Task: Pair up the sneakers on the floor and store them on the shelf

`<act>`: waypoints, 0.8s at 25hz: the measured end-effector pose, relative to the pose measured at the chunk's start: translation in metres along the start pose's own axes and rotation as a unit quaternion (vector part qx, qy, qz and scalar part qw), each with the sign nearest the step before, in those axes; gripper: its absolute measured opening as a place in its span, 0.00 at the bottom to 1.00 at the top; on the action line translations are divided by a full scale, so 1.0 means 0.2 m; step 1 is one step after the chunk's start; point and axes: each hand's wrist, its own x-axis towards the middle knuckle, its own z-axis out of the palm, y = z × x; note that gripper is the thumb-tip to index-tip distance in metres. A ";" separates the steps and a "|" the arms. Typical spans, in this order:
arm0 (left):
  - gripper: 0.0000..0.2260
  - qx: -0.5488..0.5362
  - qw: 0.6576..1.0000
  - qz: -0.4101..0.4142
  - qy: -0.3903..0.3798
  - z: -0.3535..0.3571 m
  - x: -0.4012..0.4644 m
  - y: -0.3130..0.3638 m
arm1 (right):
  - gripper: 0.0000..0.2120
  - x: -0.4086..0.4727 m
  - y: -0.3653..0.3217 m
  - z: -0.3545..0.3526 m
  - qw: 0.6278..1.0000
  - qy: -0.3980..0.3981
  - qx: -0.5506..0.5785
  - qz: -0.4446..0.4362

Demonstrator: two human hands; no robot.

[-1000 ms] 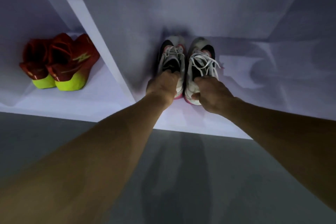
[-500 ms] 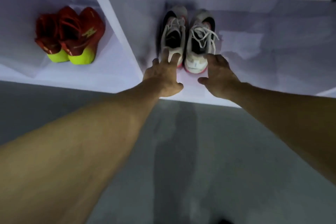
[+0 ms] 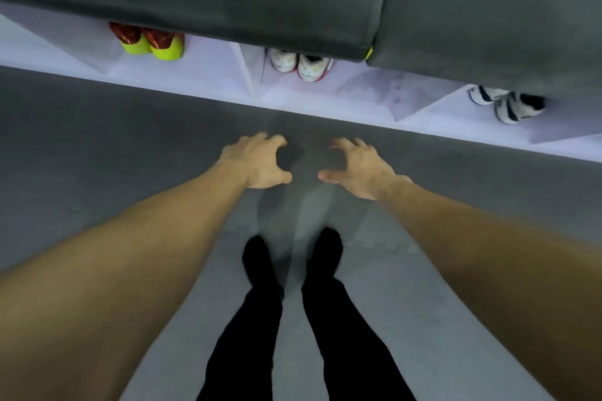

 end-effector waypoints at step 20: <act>0.33 -0.138 0.986 -0.091 -0.004 -0.29 -1.72 0.22 | 0.33 -1.44 -0.40 -0.45 0.985 -0.089 -0.127 -0.072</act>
